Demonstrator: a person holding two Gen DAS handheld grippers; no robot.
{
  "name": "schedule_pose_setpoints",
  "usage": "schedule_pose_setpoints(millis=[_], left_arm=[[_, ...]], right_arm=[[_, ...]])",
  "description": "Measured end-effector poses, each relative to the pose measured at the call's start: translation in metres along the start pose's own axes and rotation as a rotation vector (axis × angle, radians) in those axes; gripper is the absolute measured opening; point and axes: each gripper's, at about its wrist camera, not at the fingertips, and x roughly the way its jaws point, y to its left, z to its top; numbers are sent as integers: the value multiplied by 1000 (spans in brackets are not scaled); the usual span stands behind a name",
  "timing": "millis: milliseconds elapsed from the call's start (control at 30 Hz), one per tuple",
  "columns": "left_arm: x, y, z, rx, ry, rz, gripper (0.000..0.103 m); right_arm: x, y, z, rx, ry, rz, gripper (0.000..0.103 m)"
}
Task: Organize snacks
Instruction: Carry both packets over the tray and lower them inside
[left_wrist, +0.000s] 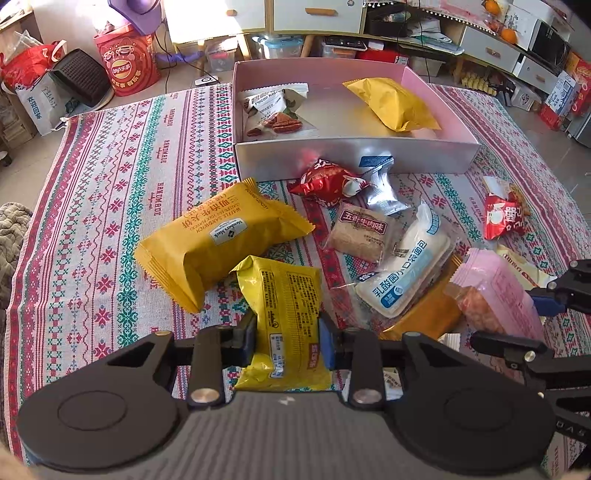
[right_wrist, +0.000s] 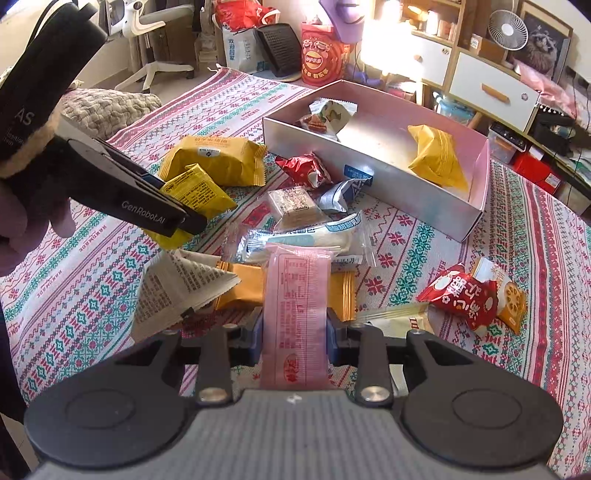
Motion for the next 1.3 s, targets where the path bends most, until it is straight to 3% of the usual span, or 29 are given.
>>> schedule_pose_setpoints(millis=[533,767,1000,1300], left_arm=[[-17,-3,16,-12,-71,-55,39],[-25,-5,38,-25,-121,-84,39],[-27,-14,66,-20,-240,-91,39],[-4,-24,107,-15,-276,-97,39]], right_arm=[[-9,-27,30,76,-68,-60,29],[-10,-41,53,112,-114,-91,29],[-4,-59,74,155,-149,-112,29],[24,-104,98,301,-129,-56,29]])
